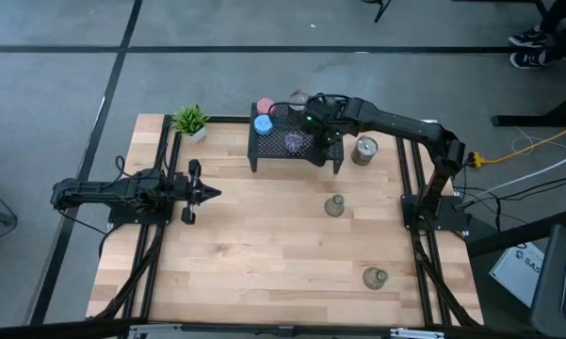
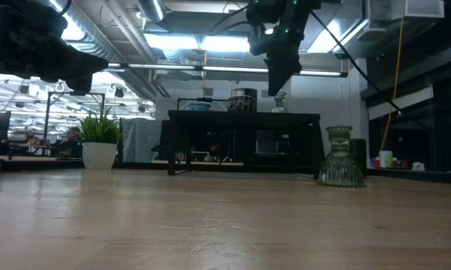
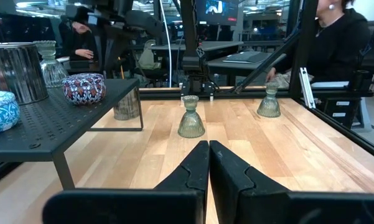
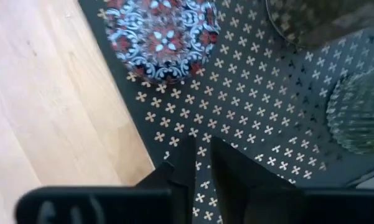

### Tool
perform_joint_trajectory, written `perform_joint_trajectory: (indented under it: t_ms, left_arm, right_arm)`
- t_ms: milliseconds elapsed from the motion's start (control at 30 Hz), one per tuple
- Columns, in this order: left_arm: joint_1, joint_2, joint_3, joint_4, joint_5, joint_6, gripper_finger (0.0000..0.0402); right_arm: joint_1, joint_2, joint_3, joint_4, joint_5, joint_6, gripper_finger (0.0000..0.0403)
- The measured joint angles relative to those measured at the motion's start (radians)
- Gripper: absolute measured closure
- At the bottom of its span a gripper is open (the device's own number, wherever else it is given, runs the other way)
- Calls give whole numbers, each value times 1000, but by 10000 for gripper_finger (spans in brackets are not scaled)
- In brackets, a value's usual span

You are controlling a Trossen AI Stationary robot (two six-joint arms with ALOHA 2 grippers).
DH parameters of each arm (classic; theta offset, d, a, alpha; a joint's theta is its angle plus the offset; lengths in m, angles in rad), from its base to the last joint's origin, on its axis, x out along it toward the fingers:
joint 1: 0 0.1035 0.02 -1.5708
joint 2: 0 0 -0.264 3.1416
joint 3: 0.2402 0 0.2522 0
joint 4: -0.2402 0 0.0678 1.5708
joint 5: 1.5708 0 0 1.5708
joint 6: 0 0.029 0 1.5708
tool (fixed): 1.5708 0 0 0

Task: Pick & Place candle stick holders
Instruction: Put the black patterned scented candle on the shelf

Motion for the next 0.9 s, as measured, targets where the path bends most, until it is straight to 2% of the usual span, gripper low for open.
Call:
perform_joint_trajectory:
  t_ms: [200, 533, 900]
  left_arm:
    - [0, 0, 0, 0, 0, 0, 396]
    - [0, 0, 0, 0, 0, 0, 395]
    - [0, 0, 0, 0, 0, 0, 395]
  right_arm:
    - [5, 0, -42, 51, 46, 52, 372]
    - [17, 0, -56, 145, 48, 91, 398]
    - [26, 0, -56, 187, 18, 107, 401]
